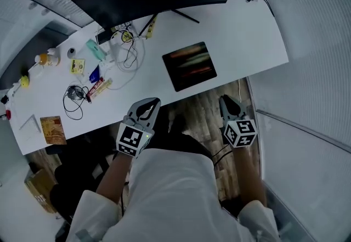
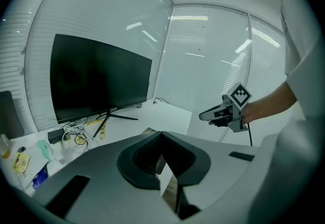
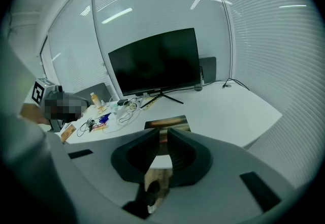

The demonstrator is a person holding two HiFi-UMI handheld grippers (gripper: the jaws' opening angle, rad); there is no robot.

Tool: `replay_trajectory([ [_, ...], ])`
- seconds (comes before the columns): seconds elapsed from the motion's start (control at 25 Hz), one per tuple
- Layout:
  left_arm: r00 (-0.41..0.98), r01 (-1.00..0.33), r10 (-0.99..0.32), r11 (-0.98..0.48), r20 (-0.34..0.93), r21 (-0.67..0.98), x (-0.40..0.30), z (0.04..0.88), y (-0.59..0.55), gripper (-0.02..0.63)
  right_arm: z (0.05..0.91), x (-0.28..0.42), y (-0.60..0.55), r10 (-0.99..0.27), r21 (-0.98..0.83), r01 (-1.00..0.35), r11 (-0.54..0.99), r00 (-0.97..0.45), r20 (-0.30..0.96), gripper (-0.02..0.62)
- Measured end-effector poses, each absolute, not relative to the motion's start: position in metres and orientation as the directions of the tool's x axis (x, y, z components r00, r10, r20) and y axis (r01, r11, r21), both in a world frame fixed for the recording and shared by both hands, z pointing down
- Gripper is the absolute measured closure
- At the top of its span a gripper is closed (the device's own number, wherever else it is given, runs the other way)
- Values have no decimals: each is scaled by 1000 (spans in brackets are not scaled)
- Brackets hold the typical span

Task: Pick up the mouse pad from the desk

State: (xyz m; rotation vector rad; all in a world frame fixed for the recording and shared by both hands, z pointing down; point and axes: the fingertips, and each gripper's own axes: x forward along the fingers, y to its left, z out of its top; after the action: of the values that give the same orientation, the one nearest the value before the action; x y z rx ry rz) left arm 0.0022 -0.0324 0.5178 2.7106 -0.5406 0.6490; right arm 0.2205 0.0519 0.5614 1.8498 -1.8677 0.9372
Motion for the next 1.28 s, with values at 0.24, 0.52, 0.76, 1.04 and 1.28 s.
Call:
replay_trajectory([
  [0.24, 845, -345, -176, -901, 505, 263, 29, 554, -47, 591, 599, 225, 30, -704, -197, -974, -109, -64, 707, 548],
  [0.52, 857, -267, -64, -905, 512, 333, 55, 581, -51, 591, 655, 238, 15, -630, -192, -964, -184, -35, 776, 452],
  [0.76, 847, -242, -16, -901, 531, 359, 57, 606, -57, 591, 707, 244, 7, -565, -187, -953, -238, -21, 825, 385],
  [1.04, 837, -228, 25, -892, 546, 390, 51, 629, -64, 591, 747, 252, -9, -500, -151, -954, -259, -2, 866, 299],
  [1.28, 833, -242, 19, -886, 553, 395, 50, 636, -74, 591, 763, 252, -19, -458, -130, -962, -240, -6, 889, 284],
])
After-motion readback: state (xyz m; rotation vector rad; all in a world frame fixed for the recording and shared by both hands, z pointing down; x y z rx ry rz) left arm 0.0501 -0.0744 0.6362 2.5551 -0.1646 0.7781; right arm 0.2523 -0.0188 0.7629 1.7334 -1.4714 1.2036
